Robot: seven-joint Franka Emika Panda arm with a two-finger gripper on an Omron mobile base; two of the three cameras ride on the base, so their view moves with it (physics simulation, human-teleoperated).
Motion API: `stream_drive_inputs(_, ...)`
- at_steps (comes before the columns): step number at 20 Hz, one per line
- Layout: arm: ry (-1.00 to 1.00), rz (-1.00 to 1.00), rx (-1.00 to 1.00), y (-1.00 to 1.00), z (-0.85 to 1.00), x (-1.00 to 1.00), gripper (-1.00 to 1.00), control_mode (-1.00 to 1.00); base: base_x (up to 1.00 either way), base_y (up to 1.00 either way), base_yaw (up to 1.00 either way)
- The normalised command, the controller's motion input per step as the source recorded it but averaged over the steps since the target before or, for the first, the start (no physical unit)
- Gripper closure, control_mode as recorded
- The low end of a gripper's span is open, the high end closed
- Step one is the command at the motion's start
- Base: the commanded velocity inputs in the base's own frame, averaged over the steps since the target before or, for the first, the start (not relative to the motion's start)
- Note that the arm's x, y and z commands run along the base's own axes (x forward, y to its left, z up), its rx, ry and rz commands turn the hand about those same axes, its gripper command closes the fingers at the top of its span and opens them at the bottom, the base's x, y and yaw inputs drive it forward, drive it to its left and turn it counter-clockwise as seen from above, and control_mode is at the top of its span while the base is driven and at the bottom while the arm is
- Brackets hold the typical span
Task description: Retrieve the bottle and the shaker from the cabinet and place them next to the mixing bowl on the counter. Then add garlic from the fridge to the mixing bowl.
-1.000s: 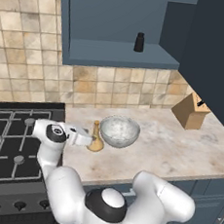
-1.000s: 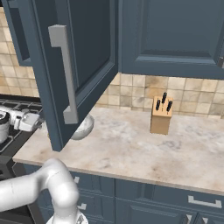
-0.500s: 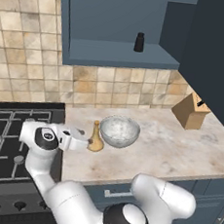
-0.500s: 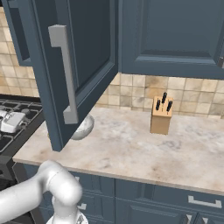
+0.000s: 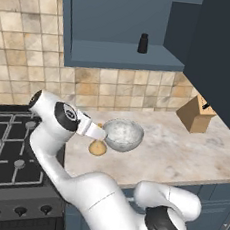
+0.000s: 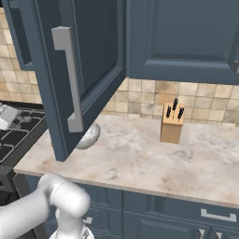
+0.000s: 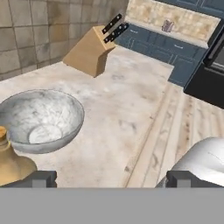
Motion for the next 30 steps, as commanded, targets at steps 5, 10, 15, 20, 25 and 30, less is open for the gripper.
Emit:
stream_drive_inputs(5, -0.02, 0.13, 0.27, -0.39, 0.72, -0.27, -1.00, -1.00, 0.00, 0.00, 0.00)
stream_drive_inputs(10, 0.00, 0.02, 0.16, -0.87, 0.29, 0.00, -1.00, -1.00, 0.00, 0.00, 0.00)
stream_drive_inputs(15, -0.22, -0.49, 0.14, -0.37, -0.06, -0.17, -1.00, -1.00, 0.00, 0.00, 0.00)
stream_drive_inputs(20, -0.10, -0.46, 0.20, -0.23, 0.03, -0.06, -1.00, -1.00, 0.00, 0.00, 0.00)
stream_drive_inputs(25, 0.00, -0.62, 0.51, -0.17, 0.07, 0.07, -1.00, -1.00, 0.00, 0.00, 0.00)
stream_drive_inputs(30, -0.22, -0.71, 0.44, -0.05, 0.04, 0.01, -1.00, -1.00, 0.00, 0.00, 0.00)
